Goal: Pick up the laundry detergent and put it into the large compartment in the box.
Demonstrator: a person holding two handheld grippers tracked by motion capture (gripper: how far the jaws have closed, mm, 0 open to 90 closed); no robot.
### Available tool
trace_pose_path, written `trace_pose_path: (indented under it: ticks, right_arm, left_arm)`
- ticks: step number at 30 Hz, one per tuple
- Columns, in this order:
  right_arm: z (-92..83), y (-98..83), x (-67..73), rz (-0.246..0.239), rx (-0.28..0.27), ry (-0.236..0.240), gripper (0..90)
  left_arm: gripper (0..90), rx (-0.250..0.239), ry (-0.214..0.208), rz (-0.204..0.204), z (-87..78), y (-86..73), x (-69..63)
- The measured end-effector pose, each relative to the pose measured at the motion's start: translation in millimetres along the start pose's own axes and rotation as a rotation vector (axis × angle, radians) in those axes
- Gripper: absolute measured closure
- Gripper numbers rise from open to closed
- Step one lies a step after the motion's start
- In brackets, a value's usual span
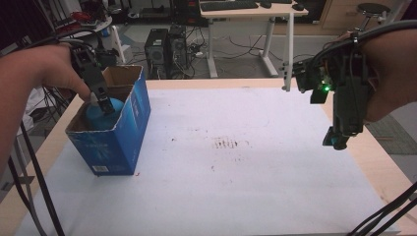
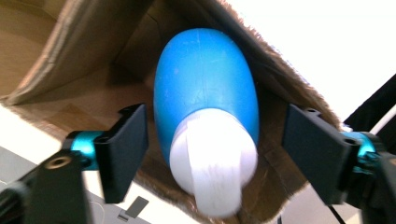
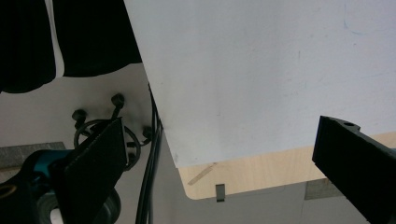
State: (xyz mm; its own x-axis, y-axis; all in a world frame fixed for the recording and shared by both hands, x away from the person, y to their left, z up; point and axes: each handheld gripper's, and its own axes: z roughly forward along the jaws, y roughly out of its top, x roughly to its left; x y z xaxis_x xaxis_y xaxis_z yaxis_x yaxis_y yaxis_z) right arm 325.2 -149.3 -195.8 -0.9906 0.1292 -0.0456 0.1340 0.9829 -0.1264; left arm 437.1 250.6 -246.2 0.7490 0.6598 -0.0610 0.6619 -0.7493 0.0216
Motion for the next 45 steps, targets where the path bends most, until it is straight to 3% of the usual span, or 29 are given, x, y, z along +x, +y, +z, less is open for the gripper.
trace_pose_path:
  ticks: [21, 33, 40, 45]
  right_arm:
    - [0.5, -1.1, 2.3, 0.003, -0.003, 0.001, 2.4]
    - [1.1, -4.0, 3.5, 0.006, -0.004, 0.003, 2.4]
    - [1.1, -1.9, 4.1, -0.004, -0.005, 0.005, 2.4]
    - [1.5, 0.7, 4.5, -0.004, -0.001, 0.01, 2.4]
  left_arm:
    - [7.5, -0.034, 0.039, 0.057, -37.5, 8.1, -28.2]
    - [6.5, -0.035, 0.048, 0.111, -51.0, 19.0, -44.9]
    - [1.7, -0.035, 0.043, 0.189, -59.6, 29.7, -65.0]
    - [1.7, -0.037, 0.018, 0.277, -59.7, 41.8, -84.9]
